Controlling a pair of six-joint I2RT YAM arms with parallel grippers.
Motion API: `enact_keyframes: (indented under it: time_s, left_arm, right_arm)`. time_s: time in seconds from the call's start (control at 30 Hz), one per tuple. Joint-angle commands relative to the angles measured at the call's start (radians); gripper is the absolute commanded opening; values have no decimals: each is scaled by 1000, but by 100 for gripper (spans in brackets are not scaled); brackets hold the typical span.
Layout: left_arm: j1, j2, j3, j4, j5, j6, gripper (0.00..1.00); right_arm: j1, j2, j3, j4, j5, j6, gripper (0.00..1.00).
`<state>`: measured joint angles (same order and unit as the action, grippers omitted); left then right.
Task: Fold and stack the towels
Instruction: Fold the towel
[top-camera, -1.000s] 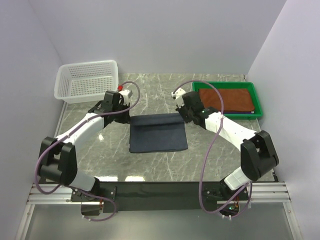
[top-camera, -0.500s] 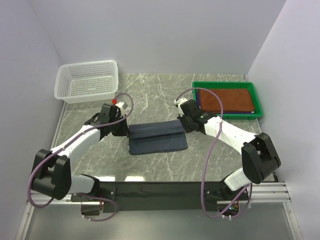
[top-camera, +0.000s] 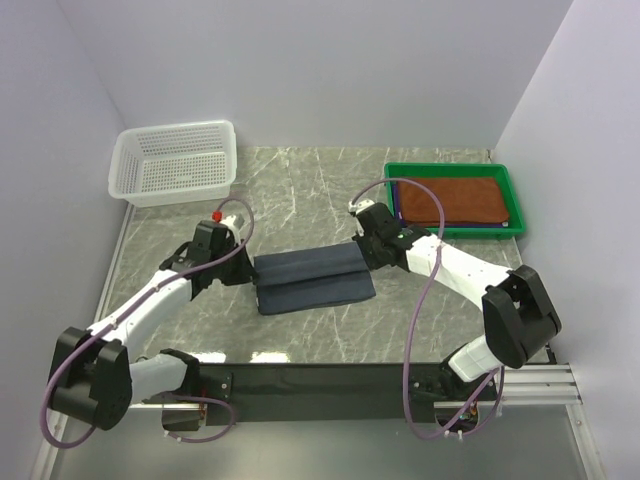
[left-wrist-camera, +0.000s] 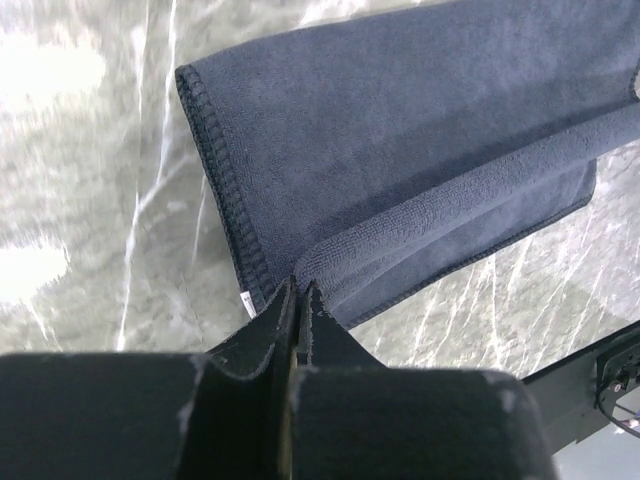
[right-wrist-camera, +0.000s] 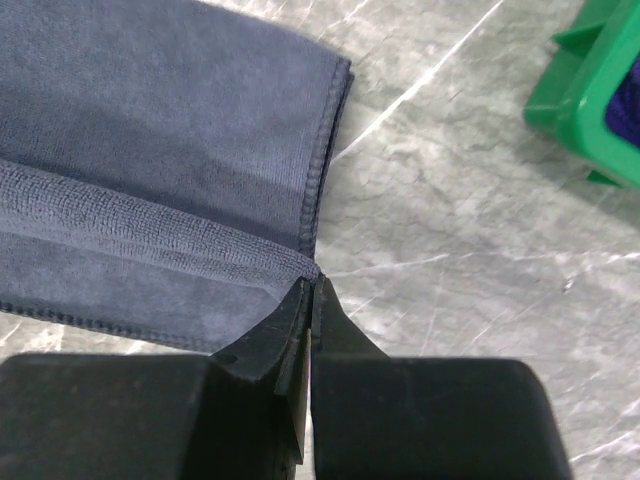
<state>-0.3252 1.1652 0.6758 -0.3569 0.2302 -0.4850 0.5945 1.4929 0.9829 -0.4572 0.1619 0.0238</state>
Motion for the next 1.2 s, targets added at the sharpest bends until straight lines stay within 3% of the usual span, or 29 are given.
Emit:
enact_keyframes:
  time_s: [0.0,0.43,0.7,1.17]
  left_arm:
    - [-2,-57,-44,16,-23,-58,1]
    - [-25,-131,-240,153,-22,-213,1]
    - [-25,-98,-193,127,-88,-210,1]
    - [-34,-216,-116,-10,-66,-196,1]
  right_arm:
    - [10,4,-18,-12,51,50,0]
    - [22,59,-64,31,44,105,0]
    - [25,84,-38,28,65,111,0]
    - [28,-56,-10,-32,82,125,0]
